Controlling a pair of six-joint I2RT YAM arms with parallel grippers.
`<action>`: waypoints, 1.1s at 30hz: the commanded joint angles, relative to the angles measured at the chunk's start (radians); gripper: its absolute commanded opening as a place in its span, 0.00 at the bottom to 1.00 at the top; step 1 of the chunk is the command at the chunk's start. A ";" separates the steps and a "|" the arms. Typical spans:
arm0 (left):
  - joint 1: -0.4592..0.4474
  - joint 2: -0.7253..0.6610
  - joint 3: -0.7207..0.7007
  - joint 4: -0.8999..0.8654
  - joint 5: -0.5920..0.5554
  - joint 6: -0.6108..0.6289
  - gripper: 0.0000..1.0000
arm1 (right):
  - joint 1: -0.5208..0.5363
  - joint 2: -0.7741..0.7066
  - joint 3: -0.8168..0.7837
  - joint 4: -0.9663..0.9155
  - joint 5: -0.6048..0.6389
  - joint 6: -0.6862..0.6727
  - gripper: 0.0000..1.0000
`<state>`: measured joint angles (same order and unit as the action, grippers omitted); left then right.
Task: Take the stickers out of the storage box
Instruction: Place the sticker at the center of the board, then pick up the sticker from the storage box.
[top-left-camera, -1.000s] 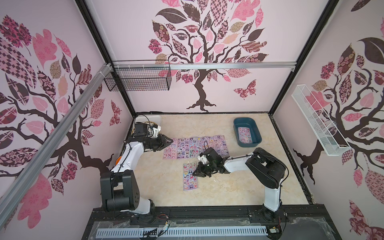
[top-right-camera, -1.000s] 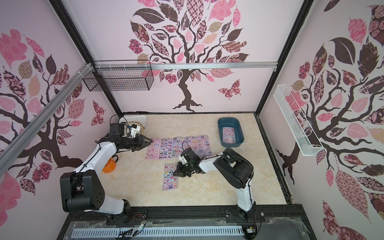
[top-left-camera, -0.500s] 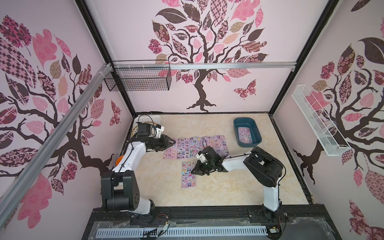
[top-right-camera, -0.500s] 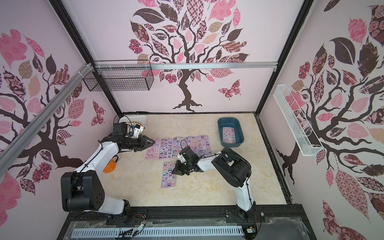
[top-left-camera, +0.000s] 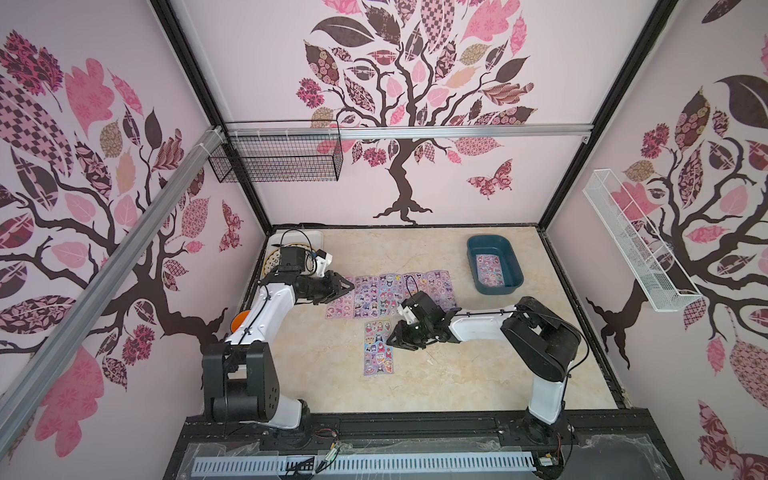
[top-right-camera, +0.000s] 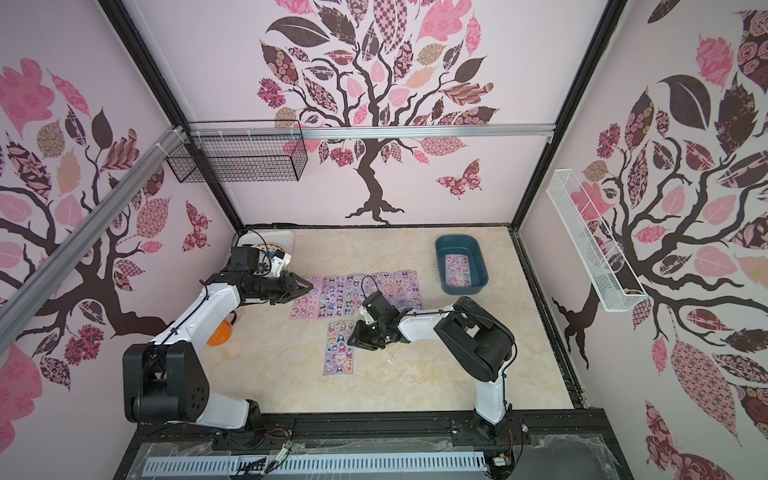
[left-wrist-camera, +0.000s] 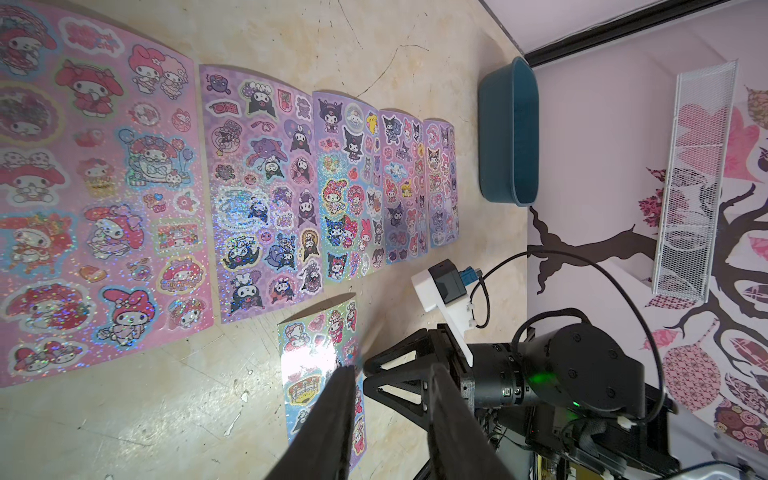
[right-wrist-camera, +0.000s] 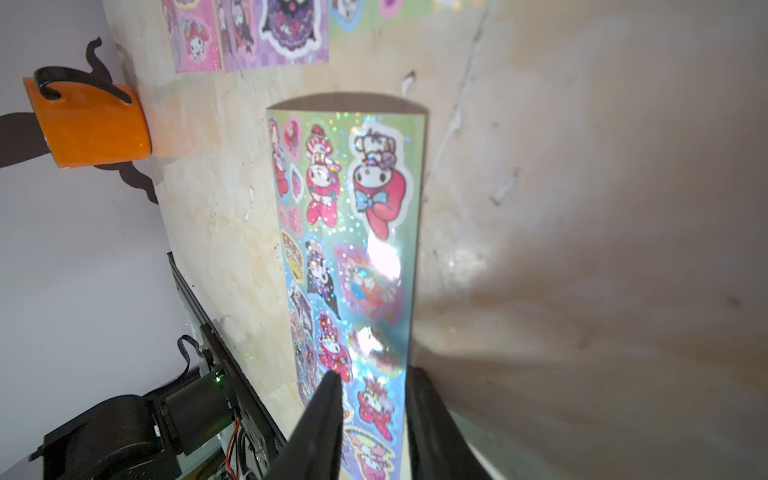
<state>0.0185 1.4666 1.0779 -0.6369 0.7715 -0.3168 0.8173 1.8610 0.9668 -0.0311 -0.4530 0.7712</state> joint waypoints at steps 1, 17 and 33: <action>-0.012 -0.012 0.025 0.017 0.005 -0.005 0.36 | -0.018 -0.045 -0.009 -0.179 0.102 -0.067 0.34; -0.083 0.075 0.164 0.058 0.020 -0.088 0.36 | -0.510 -0.324 0.141 -0.511 0.196 -0.374 0.46; -0.221 0.238 0.279 0.050 -0.023 -0.076 0.35 | -0.740 0.076 0.664 -0.832 0.548 -0.606 0.93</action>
<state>-0.2073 1.6993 1.3537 -0.5739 0.7616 -0.4183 0.0898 1.8561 1.5646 -0.7811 0.0113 0.2066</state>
